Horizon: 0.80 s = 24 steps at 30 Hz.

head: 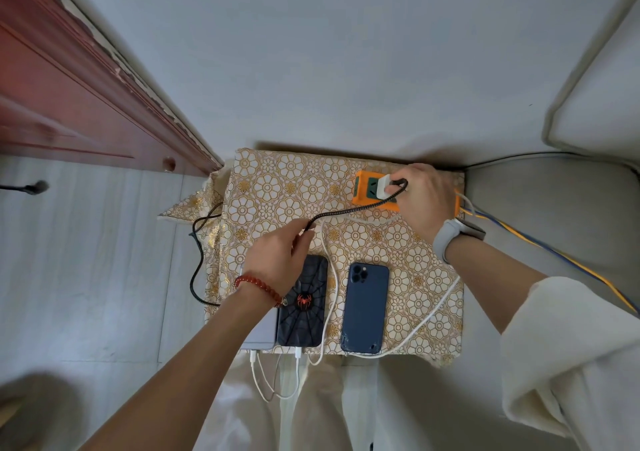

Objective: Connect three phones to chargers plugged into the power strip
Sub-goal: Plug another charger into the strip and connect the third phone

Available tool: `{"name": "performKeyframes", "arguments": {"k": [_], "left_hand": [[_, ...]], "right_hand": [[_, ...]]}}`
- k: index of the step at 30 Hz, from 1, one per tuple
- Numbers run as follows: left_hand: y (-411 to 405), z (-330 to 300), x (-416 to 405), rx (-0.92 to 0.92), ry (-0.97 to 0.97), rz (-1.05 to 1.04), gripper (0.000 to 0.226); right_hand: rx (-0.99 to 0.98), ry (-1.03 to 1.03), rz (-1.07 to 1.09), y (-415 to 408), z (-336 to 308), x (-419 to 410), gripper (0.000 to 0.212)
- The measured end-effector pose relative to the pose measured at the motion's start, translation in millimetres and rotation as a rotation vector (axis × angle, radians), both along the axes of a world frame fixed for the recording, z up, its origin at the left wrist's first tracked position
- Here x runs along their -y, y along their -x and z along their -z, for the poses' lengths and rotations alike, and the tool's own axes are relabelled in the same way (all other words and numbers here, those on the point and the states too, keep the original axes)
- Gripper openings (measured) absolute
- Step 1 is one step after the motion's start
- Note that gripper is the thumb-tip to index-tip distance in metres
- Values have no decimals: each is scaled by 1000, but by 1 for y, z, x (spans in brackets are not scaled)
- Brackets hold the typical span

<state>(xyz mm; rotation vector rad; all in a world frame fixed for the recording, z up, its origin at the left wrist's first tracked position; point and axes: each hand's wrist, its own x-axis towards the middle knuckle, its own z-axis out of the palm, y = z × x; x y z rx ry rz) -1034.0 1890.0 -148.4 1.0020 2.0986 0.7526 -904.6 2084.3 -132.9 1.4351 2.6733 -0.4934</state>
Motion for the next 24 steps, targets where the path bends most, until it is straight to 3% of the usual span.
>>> {"name": "performKeyframes", "arguments": {"k": [14,20,24], "left_hand": [[5,2,-13,19,-3,-64,23],[11,-8,2,267,106,-50,21],[5,-7,49,330,210,133,16]], "right_hand": [[20,-71,-29,1,8,4,18],[25,-88,5,-1,8,5,20],[121,11,4,3,1,4,23]]}}
